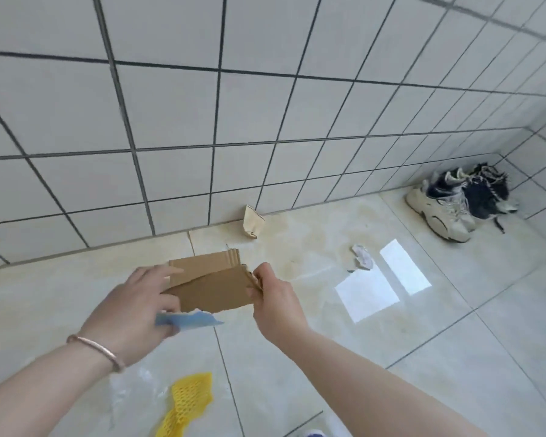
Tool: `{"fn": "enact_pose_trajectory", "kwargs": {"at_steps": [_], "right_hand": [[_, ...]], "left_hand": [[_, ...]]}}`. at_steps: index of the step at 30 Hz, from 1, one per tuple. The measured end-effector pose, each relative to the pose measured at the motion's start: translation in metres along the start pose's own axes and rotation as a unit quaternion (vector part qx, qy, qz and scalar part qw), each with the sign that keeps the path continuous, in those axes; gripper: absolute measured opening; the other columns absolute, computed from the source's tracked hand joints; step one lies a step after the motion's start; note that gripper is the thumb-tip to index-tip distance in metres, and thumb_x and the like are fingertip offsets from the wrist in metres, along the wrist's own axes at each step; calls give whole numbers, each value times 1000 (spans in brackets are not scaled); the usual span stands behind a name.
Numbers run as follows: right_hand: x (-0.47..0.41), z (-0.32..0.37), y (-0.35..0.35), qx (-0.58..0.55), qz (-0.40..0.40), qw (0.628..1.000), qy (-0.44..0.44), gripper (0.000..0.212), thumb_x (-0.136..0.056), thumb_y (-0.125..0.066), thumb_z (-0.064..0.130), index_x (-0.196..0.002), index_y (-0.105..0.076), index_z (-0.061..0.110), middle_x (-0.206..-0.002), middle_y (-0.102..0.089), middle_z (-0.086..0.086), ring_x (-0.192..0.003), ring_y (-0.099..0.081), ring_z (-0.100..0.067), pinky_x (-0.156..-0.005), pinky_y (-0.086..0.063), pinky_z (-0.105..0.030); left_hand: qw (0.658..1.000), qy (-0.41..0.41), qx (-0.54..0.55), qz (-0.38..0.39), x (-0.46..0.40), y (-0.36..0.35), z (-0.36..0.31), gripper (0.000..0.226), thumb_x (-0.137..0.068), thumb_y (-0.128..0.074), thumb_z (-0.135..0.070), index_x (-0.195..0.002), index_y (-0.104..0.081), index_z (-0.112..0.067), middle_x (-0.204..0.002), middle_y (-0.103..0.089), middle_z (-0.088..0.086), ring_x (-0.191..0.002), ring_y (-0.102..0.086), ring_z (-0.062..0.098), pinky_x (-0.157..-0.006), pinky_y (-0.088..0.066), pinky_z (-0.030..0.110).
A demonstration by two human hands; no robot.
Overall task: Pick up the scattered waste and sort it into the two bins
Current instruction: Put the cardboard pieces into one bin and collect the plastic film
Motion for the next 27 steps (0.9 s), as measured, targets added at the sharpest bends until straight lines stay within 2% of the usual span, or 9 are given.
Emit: {"fn": "enact_pose_trajectory", "kwargs": {"at_steps": [3, 4, 6, 8, 12, 16, 20, 23, 27], "right_hand": [[-5, -12, 14, -14, 29, 999, 20, 20, -89, -39, 3, -88, -34, 22, -76, -51, -8, -66, -42, -28, -54, -36, -37], [-9, -17, 21, -28, 36, 999, 21, 18, -90, -39, 6, -88, -35, 23, -78, -51, -7, -64, -41, -26, -52, -33, -34], [-22, -29, 36, -60, 42, 997, 22, 12, -93, -39, 11, -88, -38, 22, -79, -52, -5, -61, -40, -20, -50, -30, -31], [-43, -46, 46, -80, 50, 995, 25, 8, -93, -42, 16, -88, -41, 22, -79, -54, -4, -62, -43, -21, -53, -33, -30], [-90, -113, 55, -115, 43, 992, -41, 9, -90, -52, 29, -98, -51, 25, -90, -65, -4, -81, -60, -24, -67, -47, -32], [-142, -222, 75, -138, -49, 972, -187, 10, -90, -51, 23, -99, -56, 21, -91, -69, -3, -92, -66, -24, -77, -50, -33], [-174, -308, 103, -103, -133, 934, -316, 28, -90, -44, 15, -112, -62, 15, -113, -66, -7, -106, -61, -27, -88, -50, -34], [-190, -347, 116, -45, -152, 920, -358, 30, -92, -40, 11, -112, -63, 12, -119, -62, -10, -110, -57, -30, -80, -43, -30], [-217, -384, 117, -5, -174, 908, -381, 29, -91, -44, 12, -116, -57, 6, -119, -58, -15, -111, -53, -33, -78, -40, -31]], "left_hand": [[999, -12, 38, -11, -27, -2, -20, 18, -78, -67, -32, -64, -55, -35, -126, -38, -28, -121, -37, 0, -96, -33, 20], [999, -6, 53, -9, -35, -5, -25, 23, -79, -66, -31, -61, -50, -33, -114, -48, -30, -109, -47, -2, -86, -37, 18], [997, 26, 68, -1, -50, -14, -34, 28, -82, -61, -32, -61, -43, -32, -79, -57, -17, -75, -54, 2, -61, -36, 18], [995, 56, 80, -2, -71, -26, -42, 27, -86, -57, -35, -64, -42, -30, -70, -53, -7, -66, -52, 7, -56, -33, 21], [989, 123, 78, 15, -112, -60, -48, 26, -90, -50, -42, -70, -42, -26, -63, -50, -4, -62, -51, 15, -53, -31, 25], [959, 222, 177, -11, -150, -84, -38, 18, -87, -58, -35, -89, -58, -16, -62, -56, 4, -58, -50, 20, -53, -33, 29], [915, 314, 248, -53, -169, -117, -7, 16, -82, -63, -43, -78, -57, -29, -72, -63, 2, -69, -58, 27, -67, -44, 37], [879, 371, 292, -70, -181, -151, 15, 26, -74, -62, -57, -84, -58, -33, -83, -68, 5, -76, -62, 32, -75, -49, 46], [849, 407, 324, -91, -203, -172, 10, 24, -90, -56, -32, -96, -55, -8, -83, -62, 16, -69, -55, 31, -61, -38, 35]]}}
Point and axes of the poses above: each hand's wrist, its own x-axis away from the middle knuckle, its own y-axis out of the back of the hand, z = x × y, the point moved 5 cm from there along -x, towards the middle knuckle
